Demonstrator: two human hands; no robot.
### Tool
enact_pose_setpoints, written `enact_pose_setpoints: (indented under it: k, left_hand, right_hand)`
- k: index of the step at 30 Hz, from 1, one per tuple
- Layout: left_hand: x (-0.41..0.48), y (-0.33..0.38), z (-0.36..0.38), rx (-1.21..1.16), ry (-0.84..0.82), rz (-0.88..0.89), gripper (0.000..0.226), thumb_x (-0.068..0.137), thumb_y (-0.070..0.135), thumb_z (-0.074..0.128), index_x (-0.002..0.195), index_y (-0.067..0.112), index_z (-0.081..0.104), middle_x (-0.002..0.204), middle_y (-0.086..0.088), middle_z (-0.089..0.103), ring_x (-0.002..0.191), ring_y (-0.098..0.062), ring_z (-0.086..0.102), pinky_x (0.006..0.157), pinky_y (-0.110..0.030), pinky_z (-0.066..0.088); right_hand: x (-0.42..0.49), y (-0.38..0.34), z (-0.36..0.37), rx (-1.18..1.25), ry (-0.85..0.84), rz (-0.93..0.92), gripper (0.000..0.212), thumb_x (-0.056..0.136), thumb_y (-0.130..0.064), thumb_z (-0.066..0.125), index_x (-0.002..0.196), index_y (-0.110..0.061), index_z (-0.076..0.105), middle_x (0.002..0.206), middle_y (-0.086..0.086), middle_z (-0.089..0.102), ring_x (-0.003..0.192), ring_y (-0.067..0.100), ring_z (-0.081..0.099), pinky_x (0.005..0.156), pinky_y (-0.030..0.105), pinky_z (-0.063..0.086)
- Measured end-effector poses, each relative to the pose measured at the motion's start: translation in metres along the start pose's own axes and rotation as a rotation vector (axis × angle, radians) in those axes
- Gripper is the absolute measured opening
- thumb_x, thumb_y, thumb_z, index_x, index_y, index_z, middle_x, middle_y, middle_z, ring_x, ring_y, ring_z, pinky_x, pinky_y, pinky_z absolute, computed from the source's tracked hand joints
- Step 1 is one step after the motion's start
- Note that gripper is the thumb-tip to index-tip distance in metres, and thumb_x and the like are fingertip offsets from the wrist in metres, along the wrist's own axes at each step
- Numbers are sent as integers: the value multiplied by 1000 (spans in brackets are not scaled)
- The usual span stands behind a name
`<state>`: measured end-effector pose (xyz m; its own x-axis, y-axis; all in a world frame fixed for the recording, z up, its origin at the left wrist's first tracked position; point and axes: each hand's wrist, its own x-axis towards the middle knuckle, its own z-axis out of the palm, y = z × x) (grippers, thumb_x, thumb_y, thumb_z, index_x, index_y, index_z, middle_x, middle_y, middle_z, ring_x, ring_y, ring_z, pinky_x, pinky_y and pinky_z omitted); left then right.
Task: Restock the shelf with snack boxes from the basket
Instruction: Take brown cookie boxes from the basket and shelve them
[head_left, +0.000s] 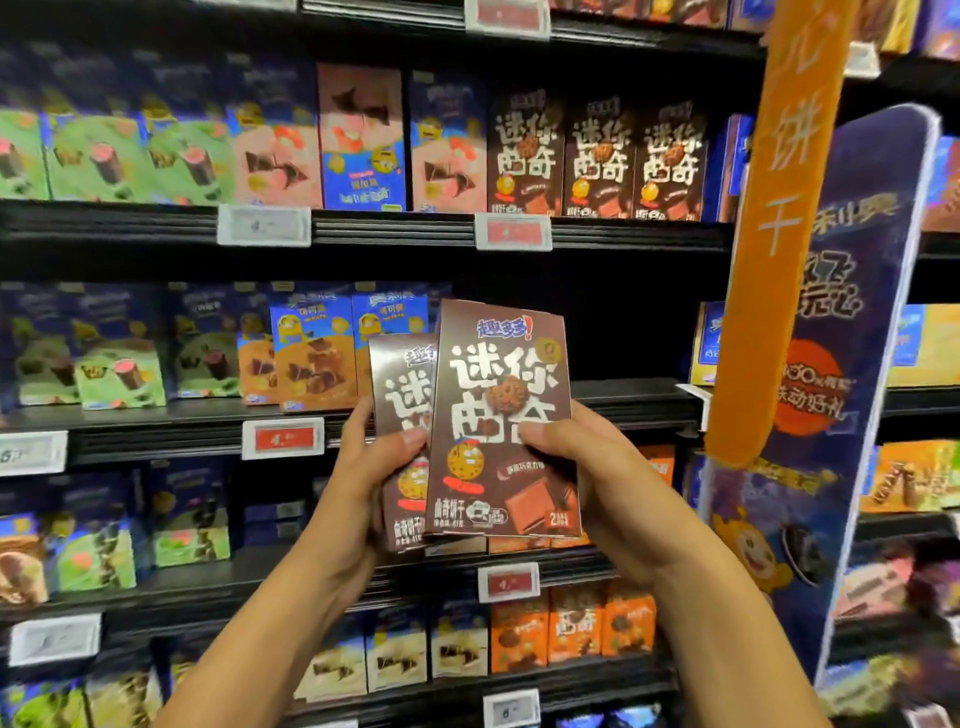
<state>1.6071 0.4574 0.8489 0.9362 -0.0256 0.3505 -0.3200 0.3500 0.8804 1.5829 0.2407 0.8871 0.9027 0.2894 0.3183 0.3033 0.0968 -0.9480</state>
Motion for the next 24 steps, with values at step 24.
enact_pose_setpoints:
  k: [24]
  left_hand:
    - [42,-5,18,28,86,36,120,57,43,85,165,33,33,138,-6,73,110,-31,77,82,-44,62]
  right_hand:
    - [50,-6,-40,50,-155,-47,49,83,-31,66,128,-13,60,118,7,74,106,26,73,78,37,63]
